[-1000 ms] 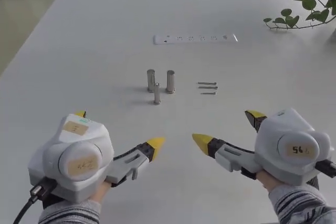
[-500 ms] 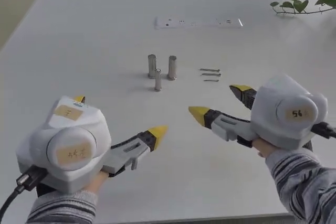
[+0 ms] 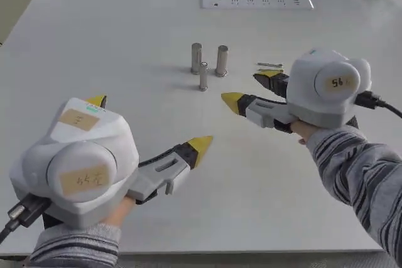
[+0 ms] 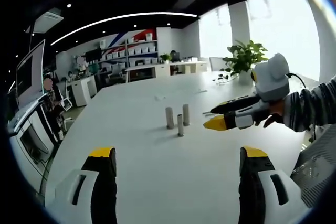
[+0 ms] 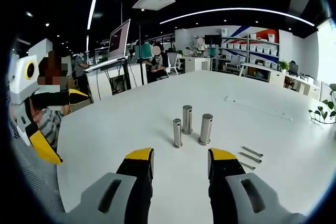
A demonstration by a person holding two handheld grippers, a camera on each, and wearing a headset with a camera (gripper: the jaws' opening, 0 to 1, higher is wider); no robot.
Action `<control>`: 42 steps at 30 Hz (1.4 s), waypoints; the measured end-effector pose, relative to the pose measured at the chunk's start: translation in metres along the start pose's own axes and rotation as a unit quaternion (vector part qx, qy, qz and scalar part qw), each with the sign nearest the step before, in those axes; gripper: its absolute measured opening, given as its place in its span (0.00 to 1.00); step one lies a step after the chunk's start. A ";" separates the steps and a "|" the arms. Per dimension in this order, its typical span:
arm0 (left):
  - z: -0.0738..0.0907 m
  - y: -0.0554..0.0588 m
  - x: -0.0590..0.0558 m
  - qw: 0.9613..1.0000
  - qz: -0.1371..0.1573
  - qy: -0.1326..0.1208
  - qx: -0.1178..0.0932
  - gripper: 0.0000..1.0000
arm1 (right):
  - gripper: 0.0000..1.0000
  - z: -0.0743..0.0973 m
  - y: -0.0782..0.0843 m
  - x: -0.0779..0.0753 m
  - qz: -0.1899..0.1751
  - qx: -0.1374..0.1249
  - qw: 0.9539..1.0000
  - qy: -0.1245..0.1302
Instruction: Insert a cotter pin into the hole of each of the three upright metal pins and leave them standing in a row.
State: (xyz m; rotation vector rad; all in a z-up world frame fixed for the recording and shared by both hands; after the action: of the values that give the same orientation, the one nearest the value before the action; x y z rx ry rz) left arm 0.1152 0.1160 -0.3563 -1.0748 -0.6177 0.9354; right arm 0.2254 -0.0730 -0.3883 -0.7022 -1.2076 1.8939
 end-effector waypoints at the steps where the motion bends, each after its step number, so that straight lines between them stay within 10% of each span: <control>1: 0.000 0.001 0.000 1.000 -0.001 0.002 0.003 0.97 | 0.35 -0.005 -0.001 0.001 0.000 -0.004 1.000 -0.004; 17: -0.004 0.004 0.001 1.000 0.001 0.011 0.015 0.96 | 0.21 -0.068 -0.002 0.003 -0.002 0.008 0.999 -0.046; 42: -0.006 0.007 0.004 0.999 -0.008 0.012 0.041 0.94 | 0.05 -0.080 0.003 0.002 0.014 0.022 0.998 -0.058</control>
State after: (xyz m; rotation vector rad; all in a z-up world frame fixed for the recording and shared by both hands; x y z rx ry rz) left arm 0.1196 0.1180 -0.3654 -1.0048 -0.5625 0.9241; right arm 0.2855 -0.0324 -0.4230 -0.5957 -1.2293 2.0013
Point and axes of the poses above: the centre of the closed fingertips' face, and the gripper's own axes: z roughly backward along the fingers, x roughly to its left, y roughly out of its underside, the point moved 9 cm from there along z, roughly backward along the fingers, and after that the axes turned 8 degrees about y, right-handed, at the moved point
